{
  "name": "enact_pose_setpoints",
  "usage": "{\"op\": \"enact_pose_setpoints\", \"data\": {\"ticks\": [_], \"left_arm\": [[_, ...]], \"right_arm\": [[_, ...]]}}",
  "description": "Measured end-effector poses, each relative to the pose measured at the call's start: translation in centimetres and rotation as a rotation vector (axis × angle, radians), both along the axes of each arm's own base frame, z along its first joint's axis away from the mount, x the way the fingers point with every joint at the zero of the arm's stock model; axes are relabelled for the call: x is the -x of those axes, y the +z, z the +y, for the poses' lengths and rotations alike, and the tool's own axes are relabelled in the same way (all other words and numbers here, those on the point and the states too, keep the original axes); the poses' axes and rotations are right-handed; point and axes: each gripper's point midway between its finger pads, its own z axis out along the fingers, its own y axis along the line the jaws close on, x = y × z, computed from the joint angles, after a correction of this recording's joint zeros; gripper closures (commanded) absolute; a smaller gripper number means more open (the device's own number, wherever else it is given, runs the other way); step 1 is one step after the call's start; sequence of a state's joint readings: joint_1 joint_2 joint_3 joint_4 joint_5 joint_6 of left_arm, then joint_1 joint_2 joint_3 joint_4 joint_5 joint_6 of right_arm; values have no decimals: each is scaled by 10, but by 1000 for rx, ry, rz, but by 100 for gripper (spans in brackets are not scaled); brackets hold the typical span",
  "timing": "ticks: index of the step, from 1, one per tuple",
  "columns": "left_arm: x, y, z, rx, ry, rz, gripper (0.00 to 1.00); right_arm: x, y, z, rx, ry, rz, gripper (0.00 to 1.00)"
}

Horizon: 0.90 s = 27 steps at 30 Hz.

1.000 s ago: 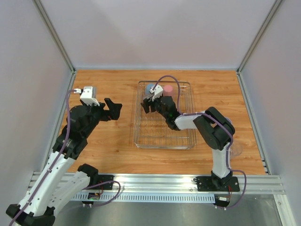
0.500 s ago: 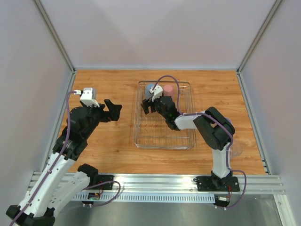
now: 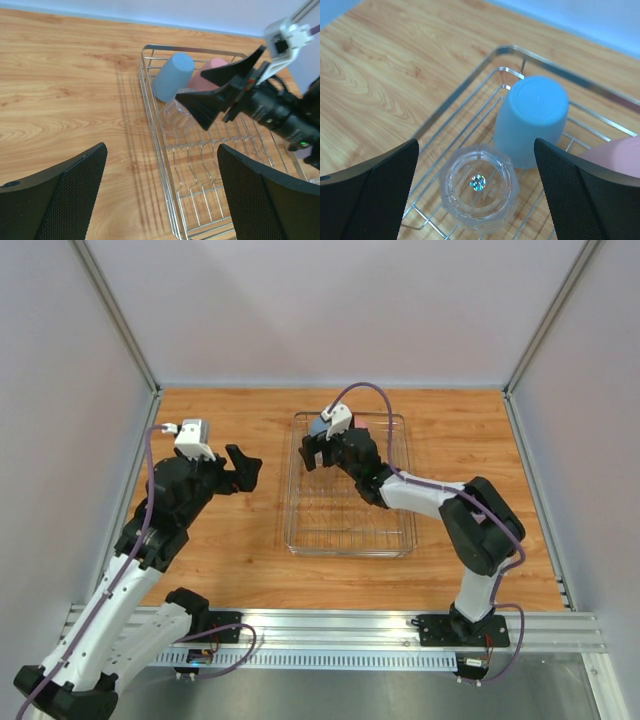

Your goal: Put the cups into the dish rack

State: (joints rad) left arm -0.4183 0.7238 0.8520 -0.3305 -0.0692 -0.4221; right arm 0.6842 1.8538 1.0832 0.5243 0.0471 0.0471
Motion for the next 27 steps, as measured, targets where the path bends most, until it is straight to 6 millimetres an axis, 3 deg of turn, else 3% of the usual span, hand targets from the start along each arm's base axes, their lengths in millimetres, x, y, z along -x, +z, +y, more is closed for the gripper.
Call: {"op": "enact_pose_setpoints", "data": {"ticks": [3,7,10,13,16,17,19,21,24,27], "left_arm": [[-6,5,-3,-6,0,14,0],[-8,16,-5,-15,-8,24,0],[-13,34,-11,-41,-44,33,0],[-22,48,-21,-80,-91,38,0],[-28,48,-28,-115,-132,53,0],[-29,46,-30,-123,-144,58,0],[-28,41,-34,-134,-172,74,0],[-27,38,-38,-134,-199,84,0],[-25,34,-46,-126,-245,99,0],[-25,31,-54,-118,-285,115,0]], "right_arm": [[6,41,-7,-31,-18,-19,0],[14,113,-29,-98,-100,-48,0],[18,153,-60,-145,-204,-28,0],[18,180,-119,-173,-382,37,0],[26,185,-201,-192,-594,132,0],[32,185,-238,-210,-688,162,0],[53,180,-308,-237,-879,210,0],[87,167,-360,-254,-1039,249,0],[129,136,-395,-270,-1161,334,0],[153,94,-419,-286,-1254,460,3]]}}
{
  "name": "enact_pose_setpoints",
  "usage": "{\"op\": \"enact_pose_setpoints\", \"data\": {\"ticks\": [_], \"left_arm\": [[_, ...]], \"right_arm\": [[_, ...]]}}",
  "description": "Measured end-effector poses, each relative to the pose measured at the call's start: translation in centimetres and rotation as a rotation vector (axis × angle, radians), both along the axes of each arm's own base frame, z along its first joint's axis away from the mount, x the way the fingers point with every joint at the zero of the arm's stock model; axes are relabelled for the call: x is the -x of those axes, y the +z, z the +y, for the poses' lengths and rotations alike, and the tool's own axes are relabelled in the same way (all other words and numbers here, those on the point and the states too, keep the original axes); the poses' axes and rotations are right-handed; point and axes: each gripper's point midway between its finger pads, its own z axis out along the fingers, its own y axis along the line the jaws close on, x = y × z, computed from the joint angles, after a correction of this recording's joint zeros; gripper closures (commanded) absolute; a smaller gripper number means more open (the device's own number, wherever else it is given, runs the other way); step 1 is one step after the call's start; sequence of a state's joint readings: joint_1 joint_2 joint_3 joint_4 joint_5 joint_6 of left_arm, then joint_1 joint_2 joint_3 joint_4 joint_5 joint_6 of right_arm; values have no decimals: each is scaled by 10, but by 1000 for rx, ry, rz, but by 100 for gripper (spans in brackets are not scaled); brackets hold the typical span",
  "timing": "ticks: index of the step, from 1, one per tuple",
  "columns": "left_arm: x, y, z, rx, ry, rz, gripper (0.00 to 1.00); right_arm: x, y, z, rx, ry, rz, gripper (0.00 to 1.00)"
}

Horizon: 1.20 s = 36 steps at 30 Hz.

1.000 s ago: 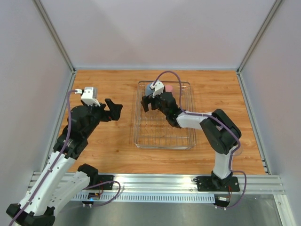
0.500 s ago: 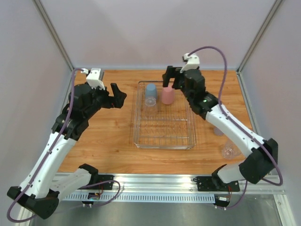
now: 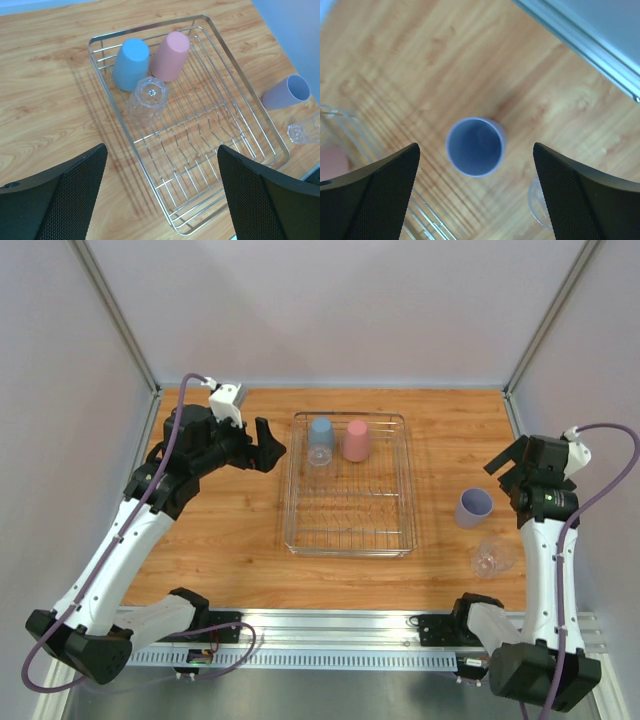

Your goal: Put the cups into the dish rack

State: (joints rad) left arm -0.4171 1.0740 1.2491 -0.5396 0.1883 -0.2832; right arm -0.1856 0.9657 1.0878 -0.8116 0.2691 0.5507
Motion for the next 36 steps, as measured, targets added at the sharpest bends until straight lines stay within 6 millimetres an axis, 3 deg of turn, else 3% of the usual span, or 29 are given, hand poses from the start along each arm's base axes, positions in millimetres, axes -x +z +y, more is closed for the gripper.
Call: {"op": "enact_pose_setpoints", "data": {"ticks": [4,7,15,18,20,21,25,29,32,34,36], "left_arm": [[2,-2,-3,2,-18,8,0],[2,-2,-3,2,-20,9,0],[5,-6,-1,-9,-20,27,0],[5,-6,-1,-10,-21,27,0],[5,-7,-1,-11,-21,28,0],[5,-7,-1,-12,-21,30,0],[5,-13,-1,-22,-21,56,0],[3,-18,-2,-31,-19,85,0],[-1,-14,-5,-11,-5,109,0],[-6,-5,-8,29,22,130,0],[-12,9,-15,103,53,153,0]], "right_arm": [[17,-62,-8,-58,-33,170,10],[24,-88,-7,-86,-21,233,18],[22,-114,-10,-96,-6,251,27],[15,-124,-9,-106,15,257,35],[9,-132,-8,-113,32,270,47],[6,-135,-9,-114,39,276,61],[0,-145,-11,-99,63,303,99],[-2,-147,-11,-100,74,308,100],[-4,-134,-4,-103,108,282,100],[-11,-108,6,-93,149,205,100],[-24,-65,23,-91,216,47,99]]}}
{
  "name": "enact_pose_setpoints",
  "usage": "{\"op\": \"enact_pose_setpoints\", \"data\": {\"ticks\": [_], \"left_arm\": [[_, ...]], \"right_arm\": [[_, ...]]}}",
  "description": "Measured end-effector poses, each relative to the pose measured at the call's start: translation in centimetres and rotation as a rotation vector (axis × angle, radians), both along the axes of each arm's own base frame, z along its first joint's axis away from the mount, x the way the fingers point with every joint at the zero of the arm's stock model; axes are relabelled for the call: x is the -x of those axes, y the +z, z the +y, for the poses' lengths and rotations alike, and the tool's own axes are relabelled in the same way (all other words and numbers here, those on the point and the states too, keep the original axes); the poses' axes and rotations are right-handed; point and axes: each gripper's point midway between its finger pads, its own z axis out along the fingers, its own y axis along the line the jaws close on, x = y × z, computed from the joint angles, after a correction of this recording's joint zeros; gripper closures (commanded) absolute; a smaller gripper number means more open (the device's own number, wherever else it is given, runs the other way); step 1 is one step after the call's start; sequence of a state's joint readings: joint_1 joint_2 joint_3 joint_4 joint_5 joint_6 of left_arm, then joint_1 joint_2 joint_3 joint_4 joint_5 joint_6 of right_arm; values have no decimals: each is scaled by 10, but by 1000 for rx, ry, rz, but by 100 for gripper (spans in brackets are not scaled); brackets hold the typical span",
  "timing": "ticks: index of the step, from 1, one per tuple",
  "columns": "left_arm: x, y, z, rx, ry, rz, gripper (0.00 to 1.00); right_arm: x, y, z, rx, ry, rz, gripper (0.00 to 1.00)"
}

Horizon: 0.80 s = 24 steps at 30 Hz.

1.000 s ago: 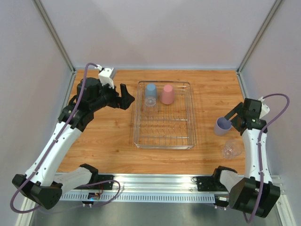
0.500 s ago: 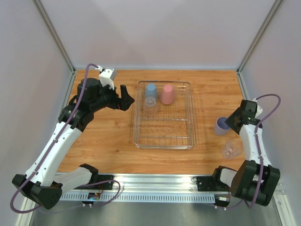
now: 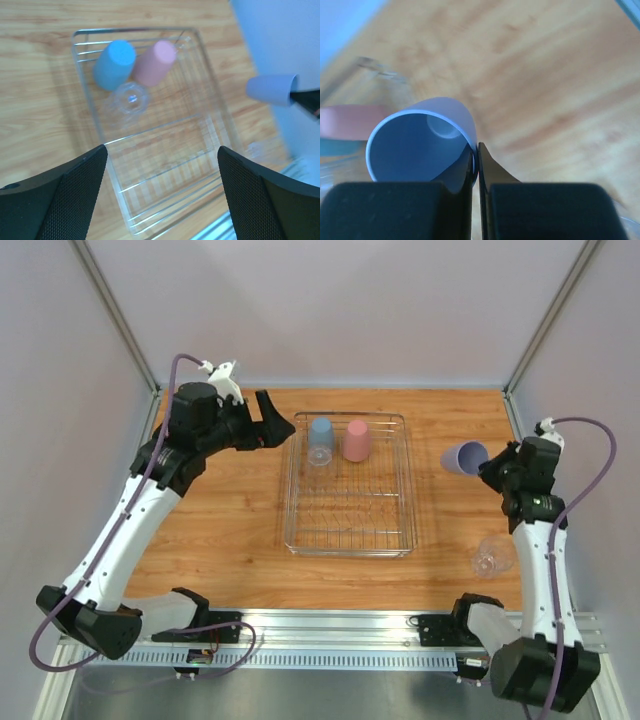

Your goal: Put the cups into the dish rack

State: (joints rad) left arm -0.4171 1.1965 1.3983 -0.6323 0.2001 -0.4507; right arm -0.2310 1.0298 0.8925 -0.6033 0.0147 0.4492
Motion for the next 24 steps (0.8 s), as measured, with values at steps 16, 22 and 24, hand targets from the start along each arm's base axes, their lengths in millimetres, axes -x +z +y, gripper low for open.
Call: {"op": "enact_pose_setpoints", "data": {"ticks": [16,22,24], "left_arm": [[-58,51,-129,955,113,497,0],[-64,79,-132,1107,148,501,0],[-68,85,-129,1133,168,489,0]], "right_arm": [[-49,241,209,-172,622,-815,100],[-55,235,257,-208,717,-816,100],[-54,235,270,-214,741,-824,99]]}}
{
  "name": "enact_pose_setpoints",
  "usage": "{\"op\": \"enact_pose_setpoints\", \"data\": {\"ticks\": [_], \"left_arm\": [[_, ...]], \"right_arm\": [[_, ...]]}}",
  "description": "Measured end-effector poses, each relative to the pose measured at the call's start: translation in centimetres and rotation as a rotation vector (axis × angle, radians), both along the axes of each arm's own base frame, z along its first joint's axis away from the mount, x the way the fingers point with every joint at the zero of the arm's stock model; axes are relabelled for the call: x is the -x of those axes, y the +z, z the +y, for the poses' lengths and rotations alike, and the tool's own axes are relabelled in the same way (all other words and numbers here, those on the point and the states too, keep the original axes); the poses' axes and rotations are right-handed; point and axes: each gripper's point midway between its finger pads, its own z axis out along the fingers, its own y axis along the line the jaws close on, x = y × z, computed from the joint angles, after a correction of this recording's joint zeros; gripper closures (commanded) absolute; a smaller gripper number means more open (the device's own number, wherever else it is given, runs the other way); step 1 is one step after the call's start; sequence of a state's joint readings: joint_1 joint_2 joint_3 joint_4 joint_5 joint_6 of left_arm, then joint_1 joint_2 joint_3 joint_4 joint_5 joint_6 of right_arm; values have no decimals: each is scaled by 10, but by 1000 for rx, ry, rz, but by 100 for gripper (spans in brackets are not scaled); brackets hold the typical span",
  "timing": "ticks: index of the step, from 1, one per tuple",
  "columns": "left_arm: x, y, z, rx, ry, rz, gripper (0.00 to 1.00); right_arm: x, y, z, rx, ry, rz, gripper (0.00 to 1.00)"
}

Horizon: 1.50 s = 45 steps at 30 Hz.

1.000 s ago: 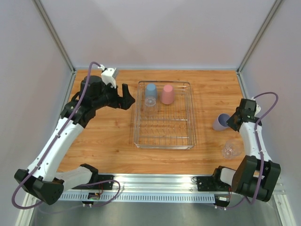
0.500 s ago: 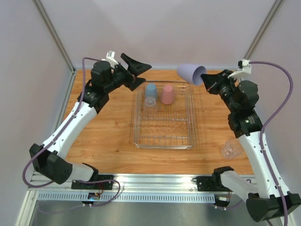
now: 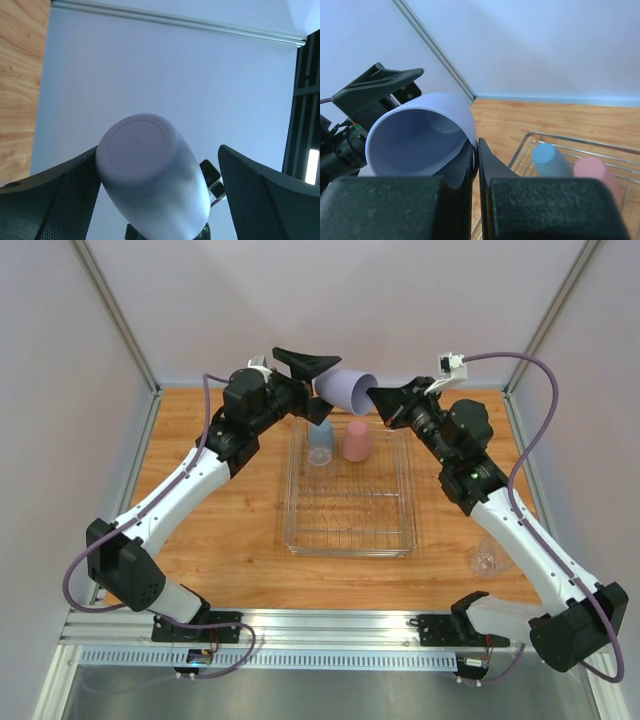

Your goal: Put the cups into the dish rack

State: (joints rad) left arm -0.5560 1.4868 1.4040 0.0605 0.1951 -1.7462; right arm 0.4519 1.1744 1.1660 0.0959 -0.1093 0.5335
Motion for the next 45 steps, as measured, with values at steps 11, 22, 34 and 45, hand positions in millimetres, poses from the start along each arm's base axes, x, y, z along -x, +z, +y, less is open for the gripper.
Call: {"op": "enact_pose_setpoints", "data": {"ticks": [11,22,34,45], "left_arm": [[-14,9,10,43,107,16,32],[-14,18,10,1,149,-18,11],[-15,14,11,-17,164,-13,47],[-27,5,25,-185,234,-136,52]], "right_arm": [[7,21,17,-23,14,-94,100],[-3,13,19,-4,-40,-80,99],[-4,12,24,23,-60,-89,82],[10,3,-5,143,-113,37,14]]}}
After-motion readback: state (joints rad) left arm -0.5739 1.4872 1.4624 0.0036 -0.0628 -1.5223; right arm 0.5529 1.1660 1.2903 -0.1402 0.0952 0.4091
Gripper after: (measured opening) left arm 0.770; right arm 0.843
